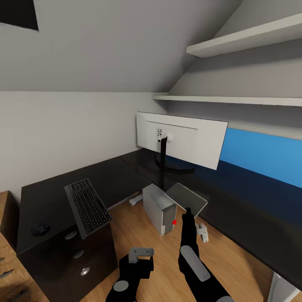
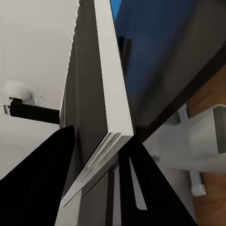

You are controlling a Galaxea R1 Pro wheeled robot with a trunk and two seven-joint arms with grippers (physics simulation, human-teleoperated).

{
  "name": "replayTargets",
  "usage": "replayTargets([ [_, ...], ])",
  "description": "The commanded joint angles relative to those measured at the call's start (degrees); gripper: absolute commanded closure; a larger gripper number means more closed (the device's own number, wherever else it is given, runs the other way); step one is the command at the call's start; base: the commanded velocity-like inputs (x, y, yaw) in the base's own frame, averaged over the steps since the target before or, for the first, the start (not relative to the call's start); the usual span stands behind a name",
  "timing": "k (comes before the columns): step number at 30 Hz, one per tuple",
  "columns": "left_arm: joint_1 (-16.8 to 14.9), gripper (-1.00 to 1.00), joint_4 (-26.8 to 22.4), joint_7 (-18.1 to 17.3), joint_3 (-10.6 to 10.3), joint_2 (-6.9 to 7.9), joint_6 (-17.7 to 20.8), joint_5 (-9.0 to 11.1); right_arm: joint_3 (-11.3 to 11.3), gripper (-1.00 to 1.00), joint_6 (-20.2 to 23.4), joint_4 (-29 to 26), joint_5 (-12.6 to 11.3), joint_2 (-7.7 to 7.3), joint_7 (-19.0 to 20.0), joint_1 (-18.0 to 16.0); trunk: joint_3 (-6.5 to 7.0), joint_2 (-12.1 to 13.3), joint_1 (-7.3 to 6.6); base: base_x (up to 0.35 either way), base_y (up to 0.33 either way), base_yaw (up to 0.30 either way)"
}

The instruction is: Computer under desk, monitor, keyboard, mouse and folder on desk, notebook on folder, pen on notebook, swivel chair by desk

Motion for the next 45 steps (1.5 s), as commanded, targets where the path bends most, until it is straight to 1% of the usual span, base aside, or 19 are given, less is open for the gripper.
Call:
replayTargets([
  [1, -0.1, -1.0, 0.1, 0.6, -0.1, 0.0, 0.1, 0.6, 0.1, 1.0, -0.3, 0.0, -0.6, -0.05, 0.4, 0.0, -0.01, 0.0, 0.0, 0.0, -0.256, 0.185],
  [4, -0.1, -1.0, 0.8, 0.6, -0.1, 0.21, 0.0, 0.6, -0.1, 1.0, -0.3, 0.0, -0.6, -0.11, 0.4, -0.1, 0.13, 0.0, 0.0, 0.0, -0.266, 0.186],
  [6, -0.1, -1.0, 3.3, 0.6, -0.1, 0.46, -0.1, 0.6, -0.1, 1.0, -0.3, 0.0, -0.5, -0.15, 0.4, 0.0, 0.17, 0.0, 0.0, 0.0, -0.175, 0.107],
  [7, -0.1, -1.0, 6.9, 0.5, -0.1, 0.62, -0.5, 0.6, -0.2, 1.0, -0.3, 0.0, -0.5, -0.14, 0.4, -0.1, 0.19, 0.0, 0.0, 0.0, -0.08, 0.049],
  [8, -0.1, -1.0, 8.1, 0.5, -0.1, 0.65, -1.0, 0.6, -0.2, 1.0, -0.3, 0.0, -0.5, -0.13, 0.4, 0.0, 0.19, 0.0, 0.0, 0.0, -0.064, 0.039],
  [9, -0.1, -1.0, 10.3, 0.5, 0.0, 0.7, -2.2, 0.6, -0.2, 1.0, -0.3, 0.0, -0.4, -0.12, 0.4, 0.0, 0.2, 0.0, 0.0, 0.0, -0.041, 0.025],
  [10, -0.1, -1.0, 15.1, 0.4, 0.0, 0.75, -6.8, 0.6, -0.1, 1.0, -0.3, 0.0, -0.4, -0.13, 0.4, 0.0, 0.2, 0.0, 0.0, 0.0, -0.013, 0.008],
  [13, -0.1, -1.0, 17.9, 0.3, 0.1, 1.09, -10.0, 0.6, 0.0, 1.0, -0.4, -0.1, -0.3, -0.13, 0.5, -0.1, 0.2, 0.0, 0.0, 0.0, -0.007, 0.004],
  [14, -0.1, -1.0, 18.5, 0.3, 0.2, 1.4, -10.7, 0.6, 0.0, 1.0, -0.4, -0.1, -0.3, -0.12, 0.5, -0.1, 0.2, 0.0, 0.0, 0.0, -0.004, 0.003],
  [17, -0.1, -1.0, 20.7, 0.1, 0.3, 4.08, -13.1, 1.0, 0.0, 1.0, -0.4, -0.3, -0.5, -0.11, 0.5, -0.1, 0.2, 0.0, 0.0, 0.0, -0.002, 0.001],
  [18, -0.1, -1.0, 25.4, -0.1, 0.4, 7.98, -16.3, 7.6, 0.1, 1.0, -0.4, -0.5, -0.6, -0.05, 0.4, -0.1, 0.2, 0.0, 0.0, 0.0, 0.0, 0.0],
  [20, -0.1, -1.0, 27.9, -0.2, 0.5, 8.46, -18.4, 9.6, 0.1, 1.0, -0.4, -0.4, -0.6, 0.03, 0.4, -0.1, 0.2, 0.0, 0.0, 0.0, 0.0, 0.0],
  [23, -0.1, -1.0, 31.2, -0.2, 0.6, 8.78, -21.7, 10.9, 0.2, 1.0, -0.4, -0.3, -0.6, 0.11, 0.3, 0.0, 0.23, 0.0, 0.0, 0.0, 0.0, 0.016],
  [27, -0.1, -1.0, 33.7, -0.1, 0.7, 9.26, -26.5, 11.6, 0.2, 1.0, -0.2, -0.3, -0.7, 0.15, 0.1, -0.1, 0.41, 0.0, 0.0, 0.0, 0.0, 0.105],
  [32, -0.1, -1.0, 34.4, 0.2, 0.6, 9.64, -29.2, 11.8, 0.3, 1.0, 0.1, -0.2, -0.7, 0.17, -0.1, 0.0, 0.74, 0.0, 0.0, 0.0, 0.0, 0.156],
  [36, -0.1, -1.0, 34.5, 0.2, 0.6, 9.72, -29.9, 11.8, 0.6, 1.0, 0.3, -0.1, -0.7, 0.27, -0.6, -0.1, 1.01, 0.0, 0.0, 0.0, 0.0, 0.183],
  [40, -0.1, -1.0, 34.7, 0.3, 0.3, 9.67, -30.3, 11.8, 1.1, 1.0, 0.7, 0.0, -0.6, 0.41, -5.0, -0.1, 1.3, 0.0, 0.0, 0.0, 0.0, 0.19],
  [42, -0.1, -1.0, 34.7, 0.3, 0.2, 9.66, -31.1, 11.8, 1.2, 1.0, 1.1, 0.0, -0.6, 0.41, -5.6, -0.1, 1.44, 0.0, 0.0, 0.0, 0.0, 0.192],
  [45, -0.1, -1.0, 35.0, 0.3, 0.1, 9.54, -35.6, 11.8, 1.4, 1.0, 3.0, 0.0, -0.6, 0.47, -6.4, -0.1, 1.65, 0.0, 0.0, 0.0, 0.0, 0.193],
])
